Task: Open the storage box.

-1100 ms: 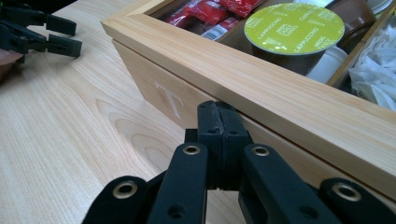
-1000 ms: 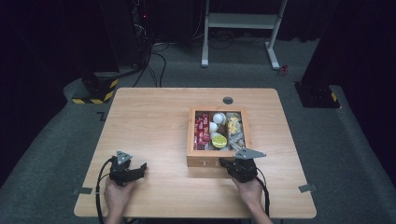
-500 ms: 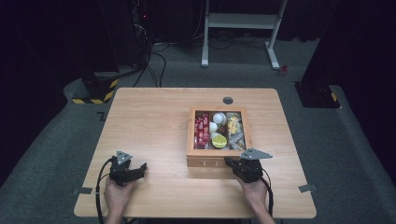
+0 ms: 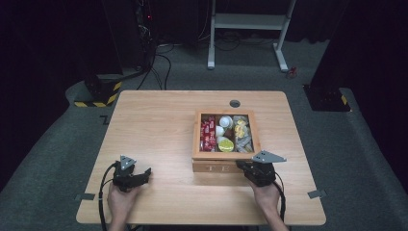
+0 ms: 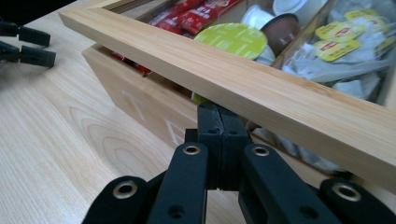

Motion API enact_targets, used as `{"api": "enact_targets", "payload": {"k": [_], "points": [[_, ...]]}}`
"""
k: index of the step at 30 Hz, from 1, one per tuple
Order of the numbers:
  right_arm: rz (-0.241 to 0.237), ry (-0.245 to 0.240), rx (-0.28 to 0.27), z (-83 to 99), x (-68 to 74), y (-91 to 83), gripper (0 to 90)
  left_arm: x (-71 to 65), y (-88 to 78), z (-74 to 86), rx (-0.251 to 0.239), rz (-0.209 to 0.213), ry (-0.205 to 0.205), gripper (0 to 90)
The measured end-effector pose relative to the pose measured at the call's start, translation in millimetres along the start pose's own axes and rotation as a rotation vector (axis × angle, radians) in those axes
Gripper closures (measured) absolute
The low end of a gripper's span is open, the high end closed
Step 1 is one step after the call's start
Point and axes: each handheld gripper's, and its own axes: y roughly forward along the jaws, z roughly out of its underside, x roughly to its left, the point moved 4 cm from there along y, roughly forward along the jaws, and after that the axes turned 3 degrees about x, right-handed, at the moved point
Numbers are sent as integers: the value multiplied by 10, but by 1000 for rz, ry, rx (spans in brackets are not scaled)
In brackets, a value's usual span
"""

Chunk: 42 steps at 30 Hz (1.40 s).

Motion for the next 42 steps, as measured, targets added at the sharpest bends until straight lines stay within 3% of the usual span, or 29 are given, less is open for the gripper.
{"api": "enact_targets", "payload": {"k": [12, 42], "points": [[35, 22, -25, -121, -178, -136, 899, 0, -1, 0, 1, 1, 1, 215], [29, 13, -70, -597, -337, -334, 897, -9, 4, -2, 5, 6, 18, 191]]}}
